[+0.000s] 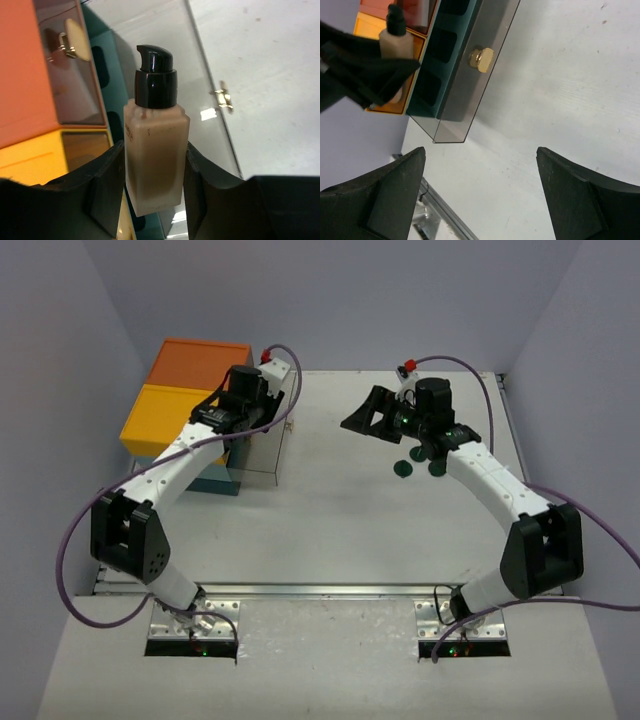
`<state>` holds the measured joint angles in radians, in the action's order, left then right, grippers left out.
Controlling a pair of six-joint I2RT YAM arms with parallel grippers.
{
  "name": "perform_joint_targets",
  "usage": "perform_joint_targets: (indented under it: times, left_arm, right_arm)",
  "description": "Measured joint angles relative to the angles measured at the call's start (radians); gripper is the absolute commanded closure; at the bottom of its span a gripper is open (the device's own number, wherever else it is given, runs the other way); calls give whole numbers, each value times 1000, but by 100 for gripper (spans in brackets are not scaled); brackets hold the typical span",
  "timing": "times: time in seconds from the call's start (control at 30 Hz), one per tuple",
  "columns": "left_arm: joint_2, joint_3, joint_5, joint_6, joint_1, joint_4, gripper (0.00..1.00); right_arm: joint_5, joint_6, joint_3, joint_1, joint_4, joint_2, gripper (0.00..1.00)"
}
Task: Organize the makeup
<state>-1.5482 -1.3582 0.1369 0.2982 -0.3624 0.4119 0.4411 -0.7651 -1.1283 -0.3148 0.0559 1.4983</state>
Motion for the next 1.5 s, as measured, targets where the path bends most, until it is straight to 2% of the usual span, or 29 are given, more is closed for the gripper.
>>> perform_joint_targets:
  times: [0.2,0.53,0.6,0.63,0.73,1.07,1.33,1.5]
  left_arm:
    - [-154,-127,60,-63,26,36,99]
    - [-339,-262,108,-94,21,52,87]
    - [-365,-283,117,-94,21,55,81]
    - [-379,-294,122,-94,21,55,74]
    - [-410,-311,133,-94,21,54,63]
    - [-434,-337,150,-95,21,60,39]
    - [-434,-368,150,-94,21,66,36]
    - [-433,-447,112,-99,20,122,34]
  right_arm:
    - [-55,89,6,-3,46,-65,7]
    - [-193,229,31,-3,139,-104,3]
    - [-216,250,47,-3,148,-113,3]
    - [-226,260,54,-3,155,-117,3]
    - [-242,283,61,-3,166,-119,2]
    - [-290,355,62,-3,197,-110,1]
    - [-374,409,58,-2,234,-68,1]
    - [-442,438,-3,1,247,9,1]
